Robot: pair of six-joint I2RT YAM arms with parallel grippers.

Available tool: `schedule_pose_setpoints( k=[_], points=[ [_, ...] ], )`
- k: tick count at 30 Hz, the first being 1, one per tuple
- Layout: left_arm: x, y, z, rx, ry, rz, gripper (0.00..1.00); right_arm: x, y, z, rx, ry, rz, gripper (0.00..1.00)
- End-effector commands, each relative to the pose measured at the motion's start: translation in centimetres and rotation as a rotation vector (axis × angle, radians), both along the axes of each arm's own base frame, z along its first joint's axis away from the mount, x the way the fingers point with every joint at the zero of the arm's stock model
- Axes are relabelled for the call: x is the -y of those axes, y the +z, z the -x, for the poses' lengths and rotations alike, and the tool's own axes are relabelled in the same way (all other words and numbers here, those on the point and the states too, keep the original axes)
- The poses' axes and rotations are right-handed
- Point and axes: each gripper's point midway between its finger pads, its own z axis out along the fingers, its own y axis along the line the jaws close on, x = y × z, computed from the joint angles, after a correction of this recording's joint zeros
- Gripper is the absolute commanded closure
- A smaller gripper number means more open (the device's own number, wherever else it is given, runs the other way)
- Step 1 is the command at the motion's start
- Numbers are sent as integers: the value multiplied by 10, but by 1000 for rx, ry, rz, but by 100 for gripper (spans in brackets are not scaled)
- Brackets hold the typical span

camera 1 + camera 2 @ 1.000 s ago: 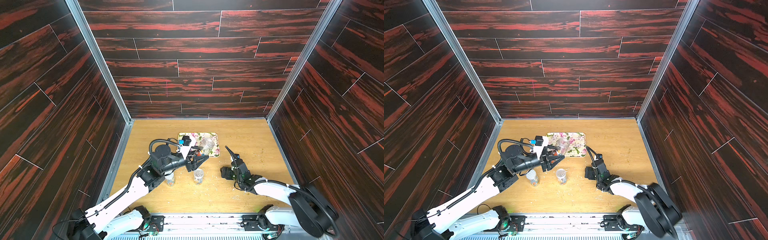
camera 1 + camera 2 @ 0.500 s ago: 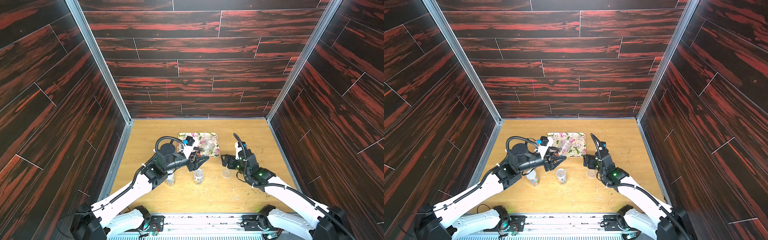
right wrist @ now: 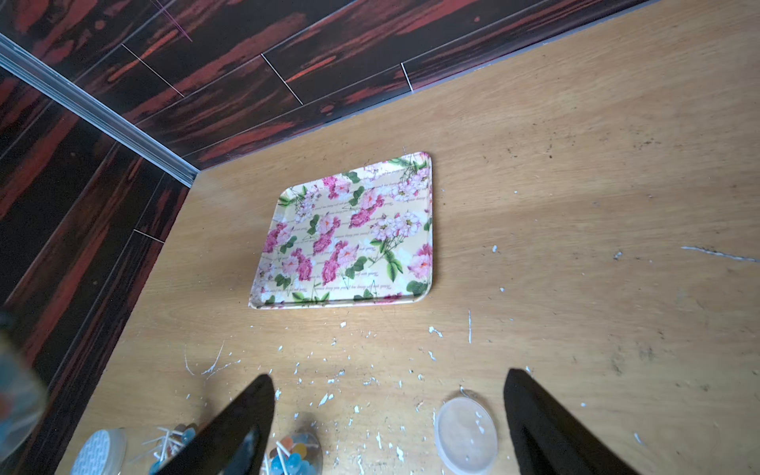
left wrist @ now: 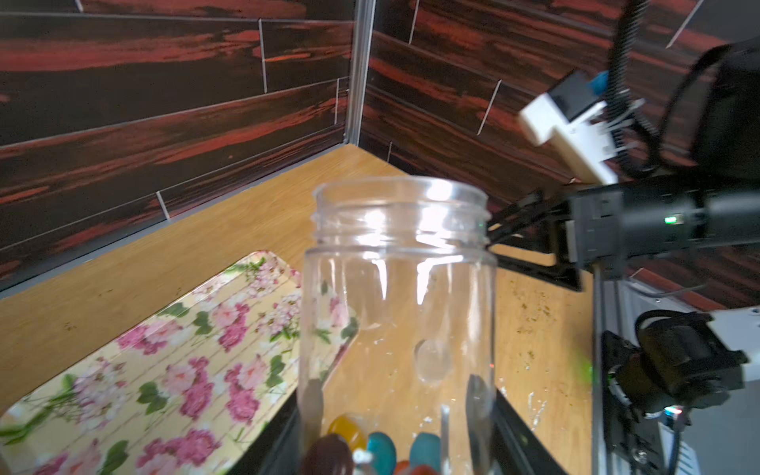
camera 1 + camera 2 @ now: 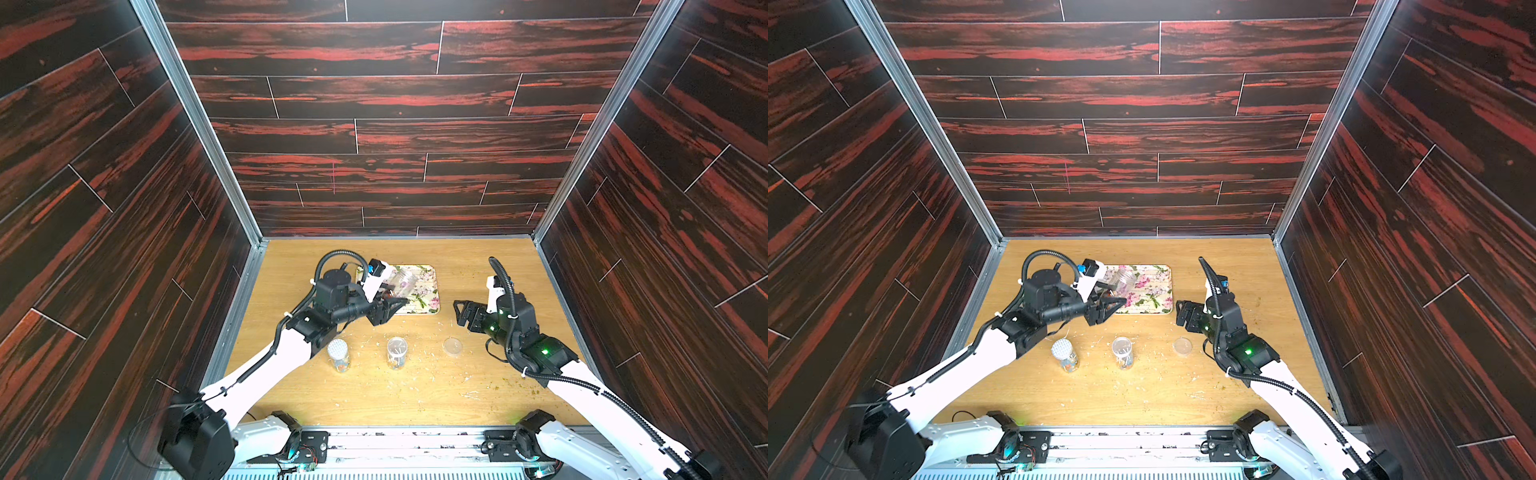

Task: Pour the candies out of the jar
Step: 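Place the lid at the center of the board, then pour the candies out of the jar onto the tray.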

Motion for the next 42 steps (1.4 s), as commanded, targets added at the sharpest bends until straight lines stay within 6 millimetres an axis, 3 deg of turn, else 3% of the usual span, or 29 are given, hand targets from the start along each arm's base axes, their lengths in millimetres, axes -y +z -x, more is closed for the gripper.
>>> schedule_pose_setpoints(
  k=[1,9,33,34,42],
  points=[
    [-1,0,-12,23,-8,-35,63,5,8,6,2,-2,0,10],
    [2,-30,-46,21,29,-88,63,14,4,13,-5,-14,11,10],
    [11,-104,-100,-117,12,-124,63,33,2,25,-12,-44,69,9],
    [11,-117,-104,-142,11,-135,63,34,3,25,-12,-46,70,9],
    [6,-154,-115,-235,-1,-173,63,35,2,28,-18,-42,73,9]
  ],
)
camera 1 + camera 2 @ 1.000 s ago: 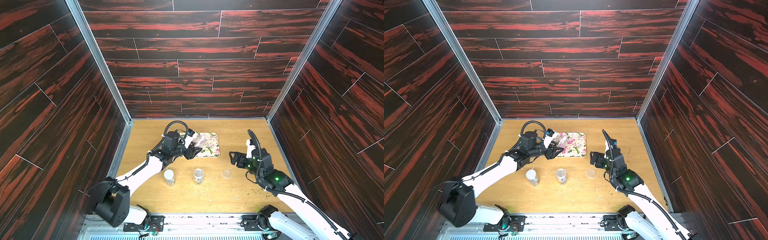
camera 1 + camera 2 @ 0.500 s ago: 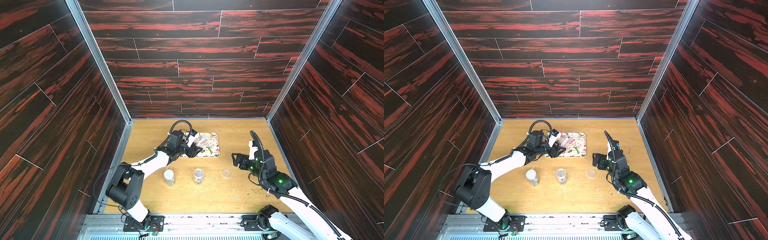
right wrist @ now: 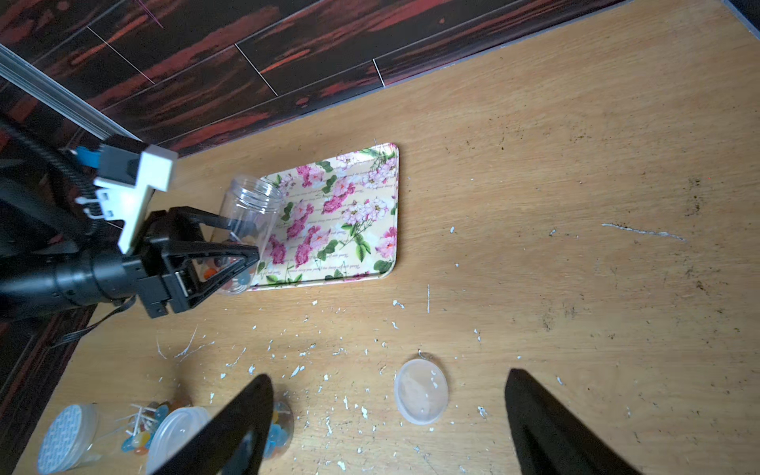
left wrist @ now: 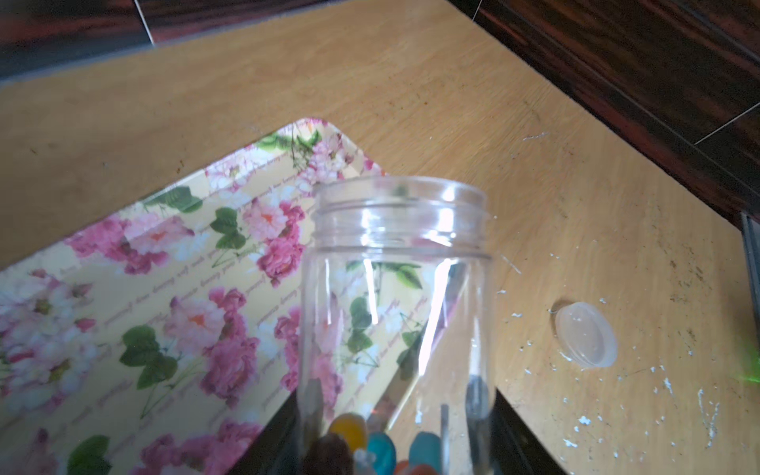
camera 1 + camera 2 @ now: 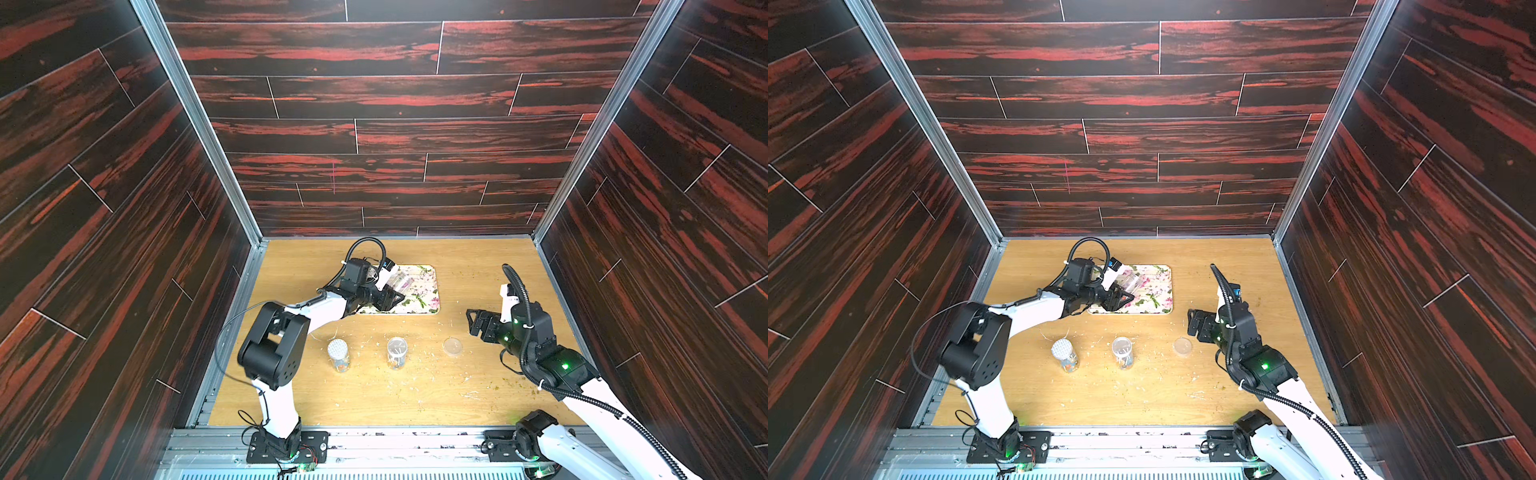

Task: Pour the candies out of the jar
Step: 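Pour the candies out of the jar onto the tray.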

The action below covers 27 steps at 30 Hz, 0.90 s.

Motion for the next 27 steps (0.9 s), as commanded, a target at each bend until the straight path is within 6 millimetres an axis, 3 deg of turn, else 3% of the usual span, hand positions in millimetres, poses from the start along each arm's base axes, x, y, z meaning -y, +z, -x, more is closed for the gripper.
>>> schedule_pose_setpoints(
  k=[1,18,27],
  points=[
    [0,4,-6,10,-29,1,63,5,0,3,-6,-11,10,9],
    [-6,-29,3,-118,-146,-164,63,6,-2,10,-18,2,10,9],
    [-15,-29,-3,-102,-144,-260,63,6,-2,15,-25,13,7,9]
  ],
)
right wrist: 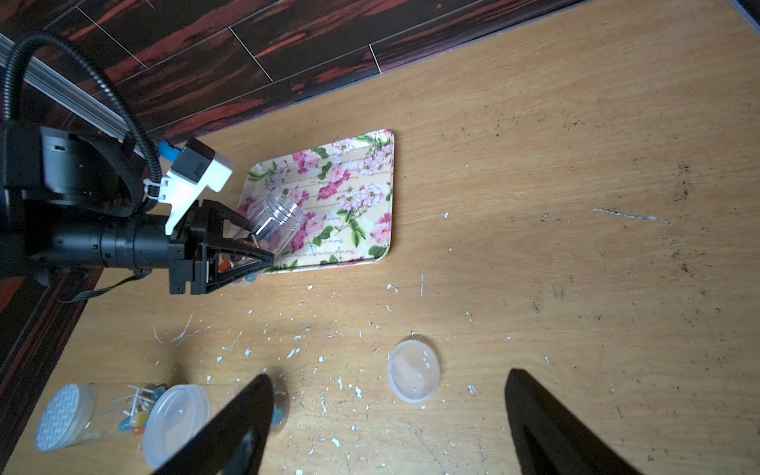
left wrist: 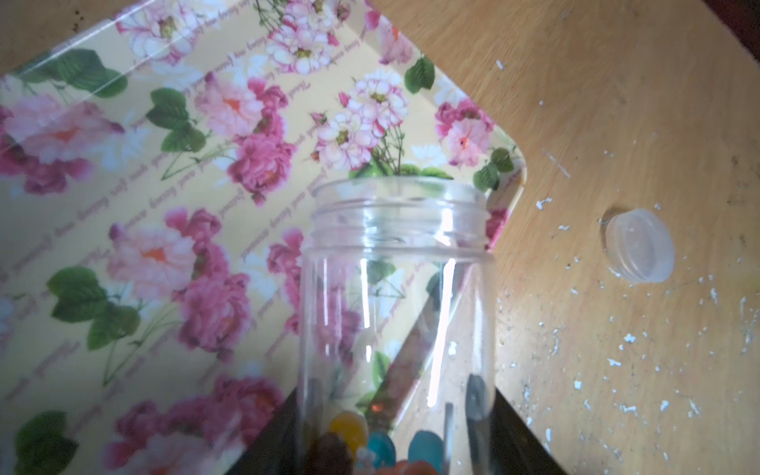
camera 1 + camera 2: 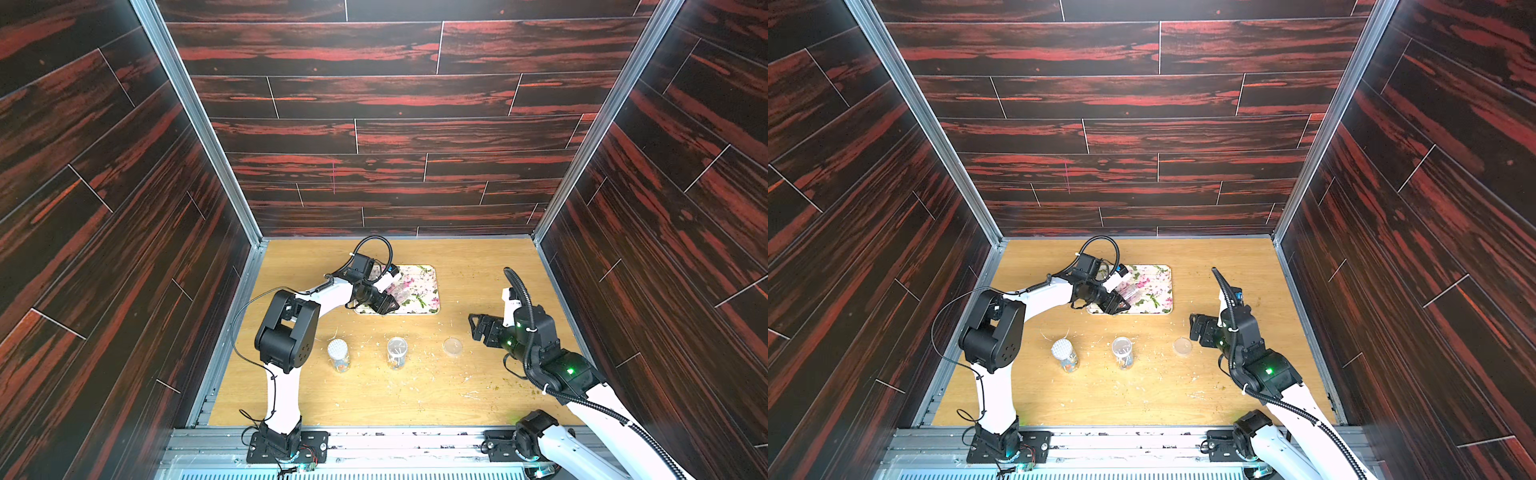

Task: Pour the candies out of the jar
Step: 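Pour the candies out of the jar onto the tray.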

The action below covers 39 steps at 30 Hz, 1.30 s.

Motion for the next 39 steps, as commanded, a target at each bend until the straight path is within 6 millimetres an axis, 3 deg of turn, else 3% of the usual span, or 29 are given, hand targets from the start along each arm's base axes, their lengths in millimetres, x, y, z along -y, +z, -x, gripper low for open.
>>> schedule_pose_setpoints(
  k=[1,13,30,39],
  points=[
    [-5,12,-6,38,-35,-53,63,1,0,4,-7,5,-5,9],
    [-21,6,-7,17,-88,-202,63,0,-5,6,-29,16,-1,9],
    [-37,4,-23,65,-125,-353,63,-2,-15,8,-56,27,-1,9],
    [-59,4,-31,118,-162,-511,63,-7,-20,7,-70,44,-4,9]
  ],
)
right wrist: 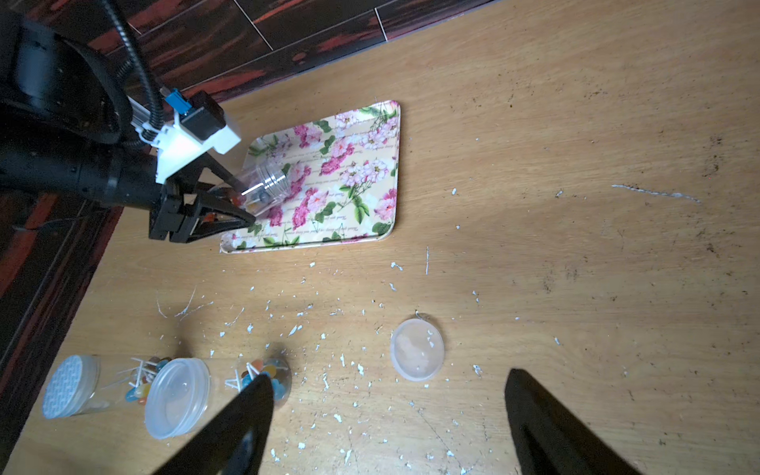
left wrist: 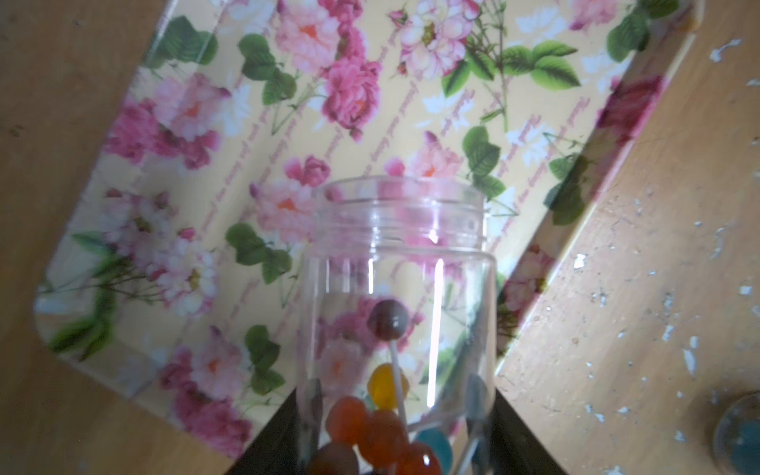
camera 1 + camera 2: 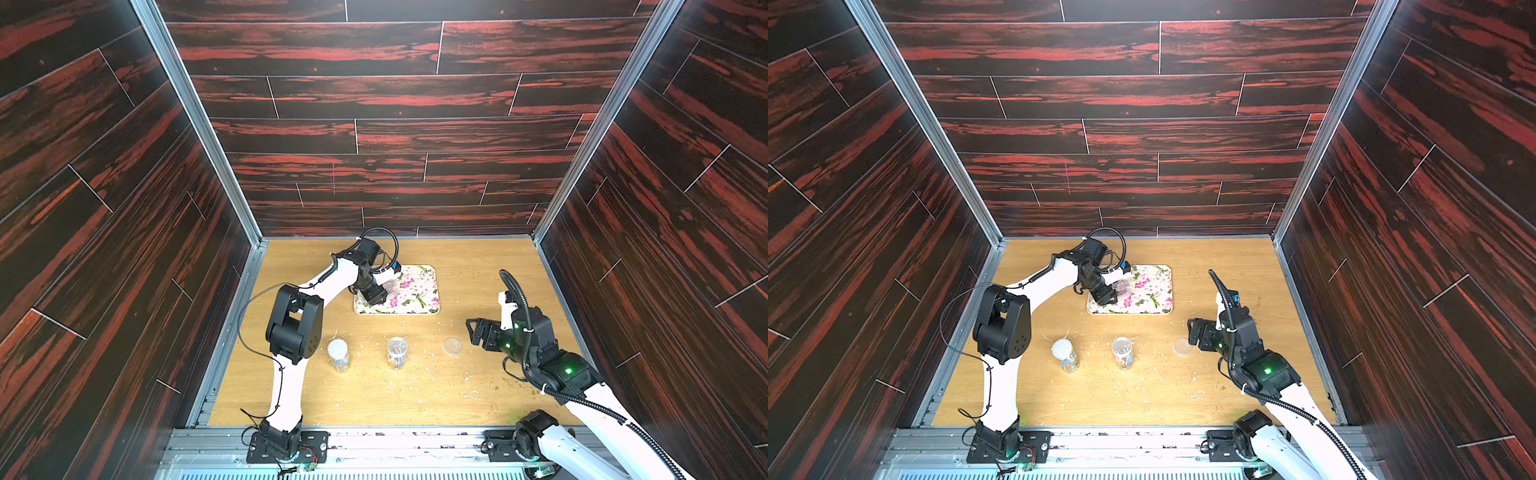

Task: Pour the candies out of the jar
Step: 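Pour the candies out of the jar onto the tray.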

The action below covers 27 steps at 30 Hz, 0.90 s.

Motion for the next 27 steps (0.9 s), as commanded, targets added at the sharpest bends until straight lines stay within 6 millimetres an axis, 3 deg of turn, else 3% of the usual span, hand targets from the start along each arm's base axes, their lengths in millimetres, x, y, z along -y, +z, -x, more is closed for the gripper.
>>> schedule_pose_setpoints(
  k=[1,10,27],
  points=[
    [-17,0,-3,22,-39,-109,63,-1,-8,0,-21,6,2,9],
    [-32,-1,-5,48,-83,-242,63,-9,-10,-3,-36,40,0,9],
    [-41,-5,-9,103,-175,-487,62,-25,-23,-1,-74,117,-28,9]
  ],
)
